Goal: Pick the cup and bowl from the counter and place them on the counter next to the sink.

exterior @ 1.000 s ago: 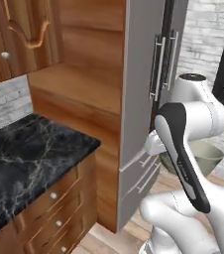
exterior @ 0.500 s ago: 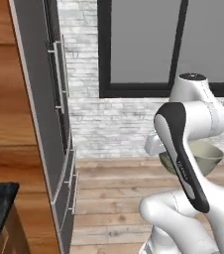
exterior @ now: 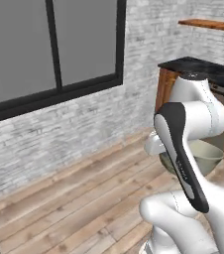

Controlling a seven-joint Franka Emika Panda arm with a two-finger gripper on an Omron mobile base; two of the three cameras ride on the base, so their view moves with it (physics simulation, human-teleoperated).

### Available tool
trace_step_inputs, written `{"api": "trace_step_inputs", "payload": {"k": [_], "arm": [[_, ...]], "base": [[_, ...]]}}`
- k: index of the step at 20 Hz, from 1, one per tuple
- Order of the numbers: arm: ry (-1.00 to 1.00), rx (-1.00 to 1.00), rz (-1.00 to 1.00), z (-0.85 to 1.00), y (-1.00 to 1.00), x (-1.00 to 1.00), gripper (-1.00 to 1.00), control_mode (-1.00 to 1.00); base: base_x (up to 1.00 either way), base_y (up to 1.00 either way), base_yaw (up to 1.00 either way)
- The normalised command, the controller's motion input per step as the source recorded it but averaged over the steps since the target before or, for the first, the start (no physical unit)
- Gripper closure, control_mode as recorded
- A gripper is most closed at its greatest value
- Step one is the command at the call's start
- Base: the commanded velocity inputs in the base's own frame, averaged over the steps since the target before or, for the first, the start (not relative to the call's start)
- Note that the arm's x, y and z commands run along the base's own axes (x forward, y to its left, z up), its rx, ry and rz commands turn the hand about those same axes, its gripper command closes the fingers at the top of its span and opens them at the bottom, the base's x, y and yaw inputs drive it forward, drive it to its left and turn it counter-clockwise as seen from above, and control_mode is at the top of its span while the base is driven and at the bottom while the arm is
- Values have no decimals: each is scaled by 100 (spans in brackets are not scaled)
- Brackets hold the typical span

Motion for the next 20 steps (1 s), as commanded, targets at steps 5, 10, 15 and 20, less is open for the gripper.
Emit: {"api": "trace_step_inputs", "payload": {"k": [5,10,15,20], "arm": [[0,0,0,0,0,0,100,100],[0,0,0,0,0,0,100,100],[0,0,0,0,0,0,100,100],[0,0,0,0,0,0,100,100]], "base": [[0,-3,-96],[9,0,-94],[89,31,-53],[91,46,-25]]}}
